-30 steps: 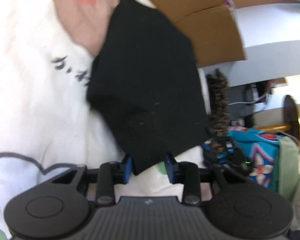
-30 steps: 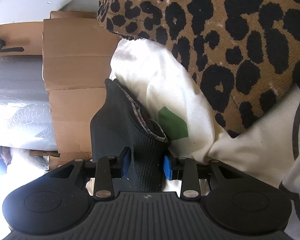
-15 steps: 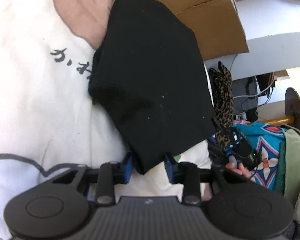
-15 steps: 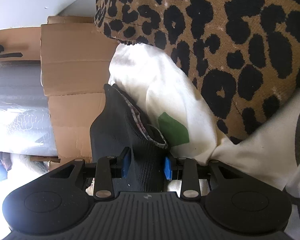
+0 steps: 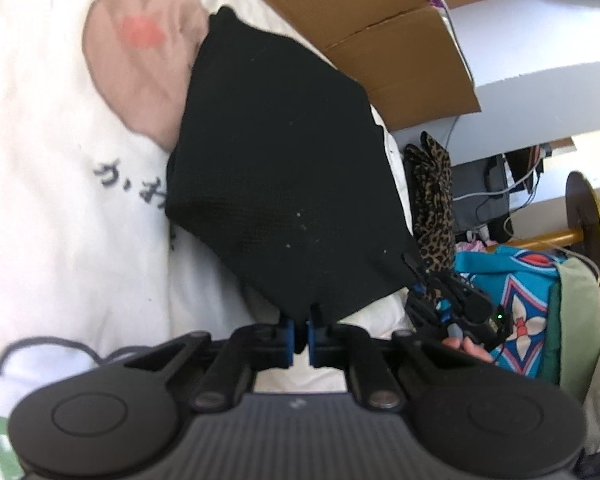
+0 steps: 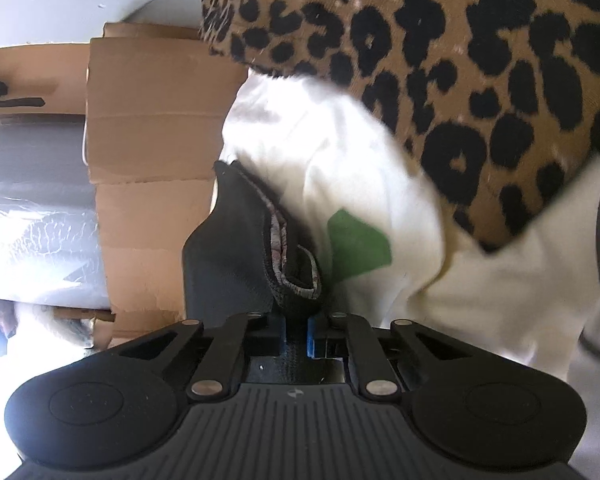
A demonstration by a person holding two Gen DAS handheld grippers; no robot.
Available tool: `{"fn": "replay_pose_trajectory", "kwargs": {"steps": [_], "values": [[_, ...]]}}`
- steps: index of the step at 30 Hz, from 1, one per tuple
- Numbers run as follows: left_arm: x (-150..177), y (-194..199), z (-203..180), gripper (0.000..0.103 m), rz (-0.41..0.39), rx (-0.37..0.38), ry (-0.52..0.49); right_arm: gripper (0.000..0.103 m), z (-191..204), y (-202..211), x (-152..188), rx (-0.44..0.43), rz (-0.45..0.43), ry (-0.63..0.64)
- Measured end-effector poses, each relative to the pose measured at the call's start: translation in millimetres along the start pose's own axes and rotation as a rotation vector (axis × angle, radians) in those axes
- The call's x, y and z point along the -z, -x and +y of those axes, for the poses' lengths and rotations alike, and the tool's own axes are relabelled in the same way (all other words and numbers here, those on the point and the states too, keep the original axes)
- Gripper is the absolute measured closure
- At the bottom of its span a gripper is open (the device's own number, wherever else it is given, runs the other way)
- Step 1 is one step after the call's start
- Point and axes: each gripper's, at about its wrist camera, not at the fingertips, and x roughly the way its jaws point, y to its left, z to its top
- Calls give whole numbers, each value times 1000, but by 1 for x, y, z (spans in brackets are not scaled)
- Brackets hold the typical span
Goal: Fold clothes
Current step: 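Grasp the shorts edge with the right gripper while the left gripper pinches the corner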
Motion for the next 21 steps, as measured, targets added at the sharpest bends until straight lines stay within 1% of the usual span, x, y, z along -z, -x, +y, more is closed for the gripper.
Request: {"fn": "replay_pose_trajectory", "kwargs": {"steps": [4,7,13,16,18,21], "values": [[-3,15,-6,97,-15,-30,-32,96,1,2,10,-10,23,-11],[-4,23,-13,97,11,-101,-83,96,2,4,18,-18,45,-15],[1,43,-10,98,34,-143,-84,96,2,5,37,-18,100,-14],[5,50,-8,98,54,-181,-75,96,4,7,47,-16,132,-8],[8,55,-5,99,73,-203,-60,96,6,7,53,-14,152,5],[14,62,-4,99,98,-221,-65,96,11,6,61,-5,179,40]]}}
